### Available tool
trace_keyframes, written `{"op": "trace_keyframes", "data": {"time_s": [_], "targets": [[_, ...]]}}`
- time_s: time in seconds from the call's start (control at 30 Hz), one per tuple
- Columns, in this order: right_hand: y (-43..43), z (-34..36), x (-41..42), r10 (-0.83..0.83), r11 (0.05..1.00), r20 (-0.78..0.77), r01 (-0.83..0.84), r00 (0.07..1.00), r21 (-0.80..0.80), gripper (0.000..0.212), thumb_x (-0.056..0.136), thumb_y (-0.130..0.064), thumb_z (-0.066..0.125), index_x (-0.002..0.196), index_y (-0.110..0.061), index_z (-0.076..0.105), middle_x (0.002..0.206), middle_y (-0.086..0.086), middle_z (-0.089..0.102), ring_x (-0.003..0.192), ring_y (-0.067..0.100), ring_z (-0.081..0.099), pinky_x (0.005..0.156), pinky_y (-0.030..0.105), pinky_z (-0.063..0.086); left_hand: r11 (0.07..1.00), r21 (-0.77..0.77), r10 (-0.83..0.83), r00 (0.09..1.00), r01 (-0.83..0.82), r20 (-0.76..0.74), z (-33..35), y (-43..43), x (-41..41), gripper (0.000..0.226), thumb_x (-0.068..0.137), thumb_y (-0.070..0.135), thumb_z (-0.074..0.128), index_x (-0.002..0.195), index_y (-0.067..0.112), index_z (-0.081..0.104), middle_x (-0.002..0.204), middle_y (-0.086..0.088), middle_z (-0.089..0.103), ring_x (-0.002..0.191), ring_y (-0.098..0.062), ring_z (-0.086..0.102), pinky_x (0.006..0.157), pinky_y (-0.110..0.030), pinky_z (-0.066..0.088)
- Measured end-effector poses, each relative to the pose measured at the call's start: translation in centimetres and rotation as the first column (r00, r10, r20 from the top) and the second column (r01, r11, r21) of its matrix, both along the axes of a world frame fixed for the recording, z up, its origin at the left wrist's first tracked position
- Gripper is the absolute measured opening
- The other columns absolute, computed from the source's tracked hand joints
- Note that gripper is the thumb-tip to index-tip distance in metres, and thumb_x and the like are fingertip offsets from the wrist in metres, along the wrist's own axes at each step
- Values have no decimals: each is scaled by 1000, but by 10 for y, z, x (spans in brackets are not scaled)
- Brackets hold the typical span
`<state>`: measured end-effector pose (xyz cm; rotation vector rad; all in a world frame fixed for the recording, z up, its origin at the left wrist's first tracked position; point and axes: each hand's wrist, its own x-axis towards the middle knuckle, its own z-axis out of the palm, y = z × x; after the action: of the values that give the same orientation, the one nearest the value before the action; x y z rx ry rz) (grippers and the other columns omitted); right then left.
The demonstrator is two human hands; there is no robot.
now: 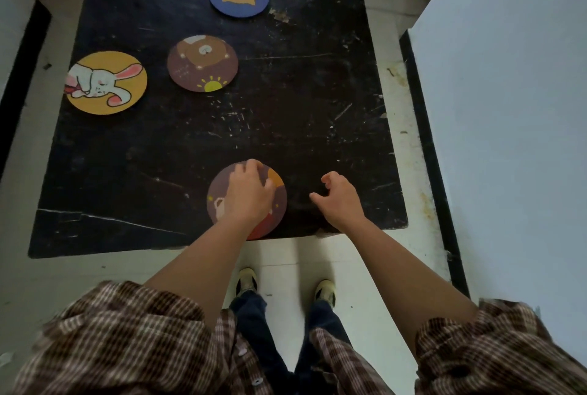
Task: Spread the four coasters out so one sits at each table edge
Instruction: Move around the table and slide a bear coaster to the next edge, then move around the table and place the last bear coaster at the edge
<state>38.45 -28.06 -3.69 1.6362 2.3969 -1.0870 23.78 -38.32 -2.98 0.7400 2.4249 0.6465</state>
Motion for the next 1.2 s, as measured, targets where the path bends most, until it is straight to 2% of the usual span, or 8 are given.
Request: {"op": "trace_keyframes", "data": {"time_s": [0.1,0.23,0.33,0.47,0.7,1.03,1.2], "targets": [[21,1,16,73,997,10,-74,997,25,49,84,-30,67,126,-16,47,124,6,55,104,18,56,78,26,44,1000,28,4,1000,-4,-1,6,21,22,38,88,27,53,125,20,47,125,-6,50,110,-22,48,86,-38,48],[58,4,38,162,982,29,-164,986,93,52,83,-31,67,129,-18,46,125,5,55,111,20,55,89,34,49,999,31,24,997,-22,-69,3,46,62,38,89,30,52,125,21,48,128,-5,49,114,-20,47,80,-32,44],[83,1,58,260,958,42,-263,965,118,52,83,-32,67,129,-19,46,125,4,54,111,20,55,87,33,48,994,-6,111,990,-112,-90,-4,63,93,39,88,32,51,126,21,48,130,-5,47,116,-22,47,85,-39,46],[111,-2,87,388,909,78,-395,919,133,56,83,-36,65,132,-21,44,130,4,52,116,21,51,92,35,46,961,-28,271,960,-274,-76,-5,86,135,40,88,32,52,126,20,48,131,-8,48,119,-25,44,89,-39,43],[150,6,106,533,830,63,-536,844,156,56,83,-39,65,131,-20,44,127,5,52,115,23,51,91,37,46,932,-47,357,932,-360,-65,8,110,171,41,90,33,51,128,20,46,134,-7,45,123,-25,40,91,-39,42],[192,10,47,702,686,149,-718,696,120,57,84,-36,65,133,-20,43,129,5,50,116,23,50,92,40,46,881,-69,460,881,-469,-109,6,139,157,41,92,32,45,131,17,43,138,-8,40,127,-25,36,98,-43,40],[214,13,6,814,515,238,-848,529,124,54,85,-39,62,131,-19,42,126,6,50,114,25,49,91,41,45,845,-130,506,855,-518,-114,1,156,131,44,92,32,43,133,16,40,144,-10,34,131,-28,29,102,-45,35]]}}
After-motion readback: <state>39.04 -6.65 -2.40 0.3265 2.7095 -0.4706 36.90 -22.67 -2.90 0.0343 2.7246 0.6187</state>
